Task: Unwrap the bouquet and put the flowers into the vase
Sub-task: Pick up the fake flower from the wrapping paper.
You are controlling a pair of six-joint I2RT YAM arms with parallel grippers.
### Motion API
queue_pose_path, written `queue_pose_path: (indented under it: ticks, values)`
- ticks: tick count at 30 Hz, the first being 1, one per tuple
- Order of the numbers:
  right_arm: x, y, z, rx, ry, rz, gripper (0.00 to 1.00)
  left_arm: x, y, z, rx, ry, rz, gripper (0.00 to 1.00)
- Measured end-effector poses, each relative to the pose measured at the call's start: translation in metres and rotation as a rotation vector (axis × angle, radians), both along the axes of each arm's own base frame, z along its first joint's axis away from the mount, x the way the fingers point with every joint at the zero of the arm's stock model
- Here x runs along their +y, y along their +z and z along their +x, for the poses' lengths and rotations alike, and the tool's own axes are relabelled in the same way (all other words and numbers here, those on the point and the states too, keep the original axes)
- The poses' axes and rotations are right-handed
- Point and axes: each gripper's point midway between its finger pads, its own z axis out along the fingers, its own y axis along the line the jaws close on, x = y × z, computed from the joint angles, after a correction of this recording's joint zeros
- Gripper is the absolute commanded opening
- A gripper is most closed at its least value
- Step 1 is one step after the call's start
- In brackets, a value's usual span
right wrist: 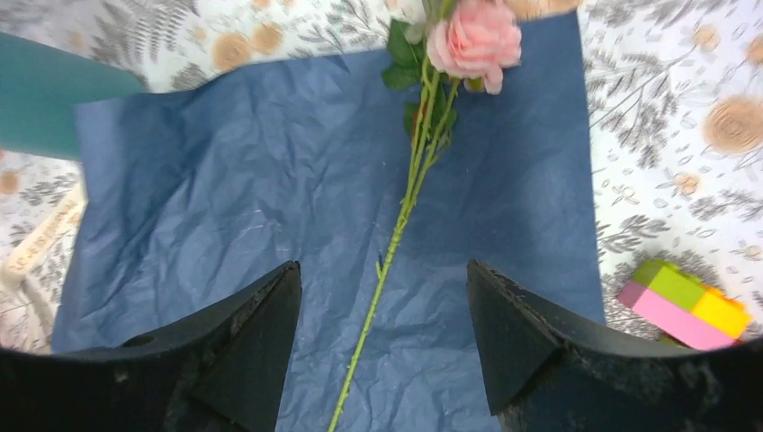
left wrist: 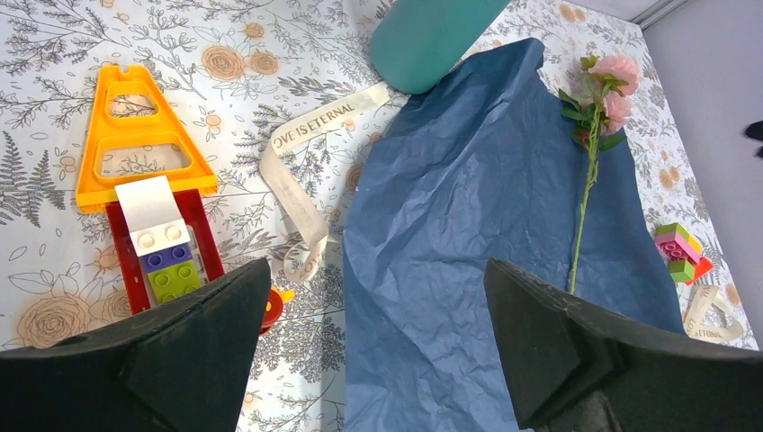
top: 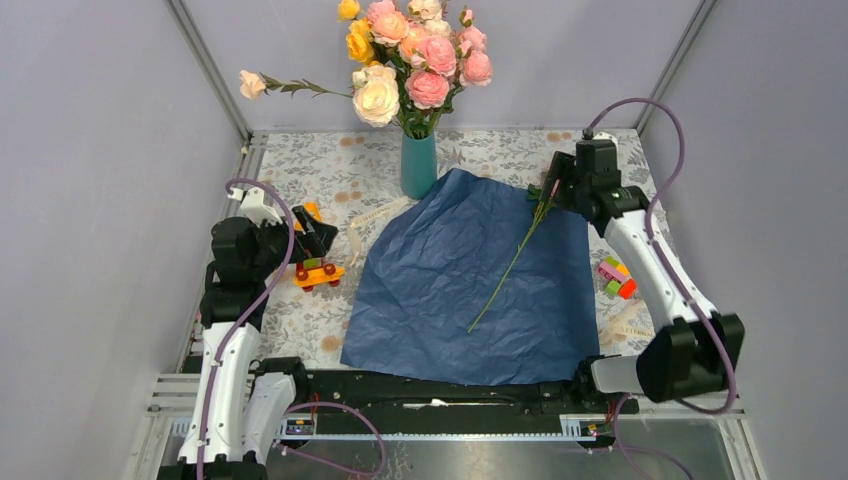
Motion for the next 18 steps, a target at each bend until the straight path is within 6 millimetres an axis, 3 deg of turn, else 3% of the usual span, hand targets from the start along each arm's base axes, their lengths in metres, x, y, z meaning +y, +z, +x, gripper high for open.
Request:
queue_pose_path:
  ticks: [11, 18]
  values:
    - [-0.001, -0.130, 0.024, 0.327, -0.057, 0.028, 0.69, 0.000, -0.004, -0.001, 0.010, 0.001, -0.002, 0.95]
    - [0.003, -0.165, 0.033, 0.416, -0.068, 0.039, 0.66, -0.001, -0.004, -0.001, 0.011, -0.003, -0.007, 0.95]
